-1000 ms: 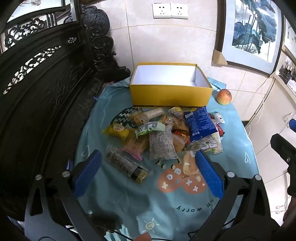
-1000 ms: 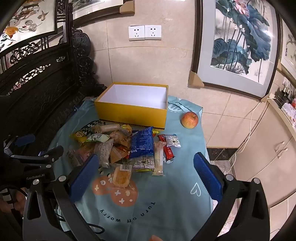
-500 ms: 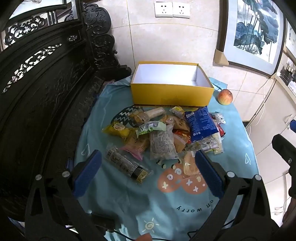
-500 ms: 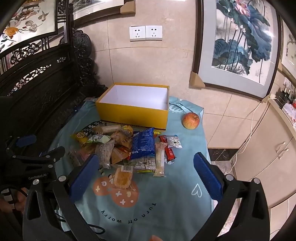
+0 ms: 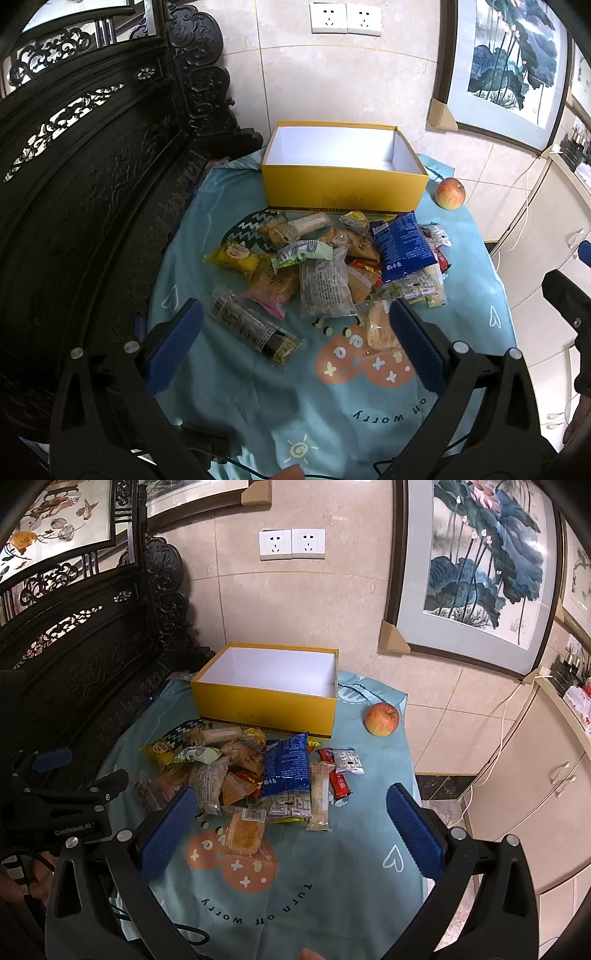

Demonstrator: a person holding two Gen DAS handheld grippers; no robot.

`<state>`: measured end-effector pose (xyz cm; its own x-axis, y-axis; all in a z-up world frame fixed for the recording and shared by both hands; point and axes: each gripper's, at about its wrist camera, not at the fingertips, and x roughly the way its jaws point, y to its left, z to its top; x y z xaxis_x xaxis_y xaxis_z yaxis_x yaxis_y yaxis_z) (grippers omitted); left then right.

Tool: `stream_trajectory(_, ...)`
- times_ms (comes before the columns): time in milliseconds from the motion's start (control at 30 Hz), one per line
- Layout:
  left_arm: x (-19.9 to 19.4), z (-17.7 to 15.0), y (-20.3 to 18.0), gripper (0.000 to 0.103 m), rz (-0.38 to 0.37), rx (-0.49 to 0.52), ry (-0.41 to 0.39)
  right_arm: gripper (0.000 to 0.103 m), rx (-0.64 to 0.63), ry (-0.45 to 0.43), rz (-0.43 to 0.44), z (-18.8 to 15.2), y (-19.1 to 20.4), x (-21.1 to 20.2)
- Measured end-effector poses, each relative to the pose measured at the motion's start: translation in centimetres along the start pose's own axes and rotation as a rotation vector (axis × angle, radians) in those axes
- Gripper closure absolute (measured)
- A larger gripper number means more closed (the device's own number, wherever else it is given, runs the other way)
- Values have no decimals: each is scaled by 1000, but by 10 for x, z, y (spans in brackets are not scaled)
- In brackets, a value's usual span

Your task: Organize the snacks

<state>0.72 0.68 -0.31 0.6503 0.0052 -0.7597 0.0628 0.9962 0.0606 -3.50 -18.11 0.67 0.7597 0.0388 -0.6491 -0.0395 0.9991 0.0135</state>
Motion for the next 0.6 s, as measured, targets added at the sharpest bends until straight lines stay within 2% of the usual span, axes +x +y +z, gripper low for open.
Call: stream_trajectory(600,2,0,0,2,1,2,-1,1,-7,0,-3,1,2,1)
